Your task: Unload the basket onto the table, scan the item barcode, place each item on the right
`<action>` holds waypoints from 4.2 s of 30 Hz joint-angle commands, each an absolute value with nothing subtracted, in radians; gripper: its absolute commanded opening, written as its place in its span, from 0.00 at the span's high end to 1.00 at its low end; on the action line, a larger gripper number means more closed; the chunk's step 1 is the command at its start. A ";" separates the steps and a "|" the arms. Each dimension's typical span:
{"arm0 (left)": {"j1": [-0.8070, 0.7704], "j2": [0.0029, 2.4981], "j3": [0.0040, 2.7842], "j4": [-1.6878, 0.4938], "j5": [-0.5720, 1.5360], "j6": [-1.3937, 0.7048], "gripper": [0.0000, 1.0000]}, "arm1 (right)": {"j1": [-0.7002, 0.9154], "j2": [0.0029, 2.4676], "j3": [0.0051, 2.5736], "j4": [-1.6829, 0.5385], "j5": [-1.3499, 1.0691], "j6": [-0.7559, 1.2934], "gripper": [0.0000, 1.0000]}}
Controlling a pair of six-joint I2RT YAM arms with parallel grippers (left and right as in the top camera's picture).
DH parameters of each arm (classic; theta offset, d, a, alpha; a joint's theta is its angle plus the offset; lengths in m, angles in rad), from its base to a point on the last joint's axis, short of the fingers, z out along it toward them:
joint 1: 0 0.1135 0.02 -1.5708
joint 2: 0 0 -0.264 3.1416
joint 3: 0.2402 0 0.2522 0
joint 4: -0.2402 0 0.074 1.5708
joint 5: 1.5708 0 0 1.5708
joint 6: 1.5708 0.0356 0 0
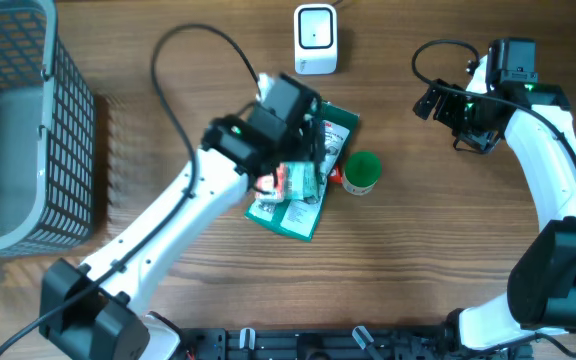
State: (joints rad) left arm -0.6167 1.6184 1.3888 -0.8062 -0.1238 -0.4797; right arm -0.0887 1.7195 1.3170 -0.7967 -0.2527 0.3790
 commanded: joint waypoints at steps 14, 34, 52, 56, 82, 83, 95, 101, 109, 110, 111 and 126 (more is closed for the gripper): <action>-0.296 1.605 1.410 -0.858 -0.181 -0.452 0.00 | -0.089 1.728 1.318 -0.794 -0.235 0.367 0.00; -0.297 1.605 1.410 -0.857 -0.181 -0.452 0.00 | -0.031 1.093 1.316 -0.786 -0.235 0.367 0.00; -0.297 1.605 1.410 -0.857 -0.181 -0.452 0.00 | 0.118 0.180 0.859 -0.429 0.111 0.254 0.00; -0.297 1.605 1.410 -0.857 -0.181 -0.452 0.00 | 0.118 0.083 0.612 -0.035 -0.001 0.114 0.00; -0.297 1.605 1.410 -0.857 -0.181 -0.452 0.00 | 0.087 0.003 0.005 0.057 0.078 0.213 0.00; -0.297 1.605 1.410 -0.857 -0.181 -0.452 0.00 | 0.086 0.003 0.005 0.019 0.078 0.212 0.00; -0.297 1.605 1.410 -0.857 -0.181 -0.452 0.00 | 0.086 0.004 0.005 0.013 0.062 0.186 0.00; -0.297 1.605 1.410 -0.857 -0.181 -0.452 0.00 | 0.086 0.004 0.005 0.013 0.062 0.186 0.00; -0.297 1.605 1.410 -0.857 -0.181 -0.452 0.00 | 0.086 0.004 0.005 0.013 0.062 0.186 0.01; -0.297 1.605 1.410 -0.857 -0.180 -0.452 0.00 | 0.086 0.004 0.005 0.013 0.062 0.186 0.00; -0.297 1.605 1.410 -0.858 -0.181 -0.452 0.00 | 0.086 0.004 0.005 0.013 0.062 0.186 0.00; -0.237 1.052 1.408 -0.828 -0.235 -0.400 0.00 | 0.086 0.004 0.005 0.013 0.062 0.185 0.00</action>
State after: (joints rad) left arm -0.2745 1.2739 1.3972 -0.8249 -0.2173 -0.4229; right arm 0.0906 0.0154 0.0059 0.0074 0.0570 0.1890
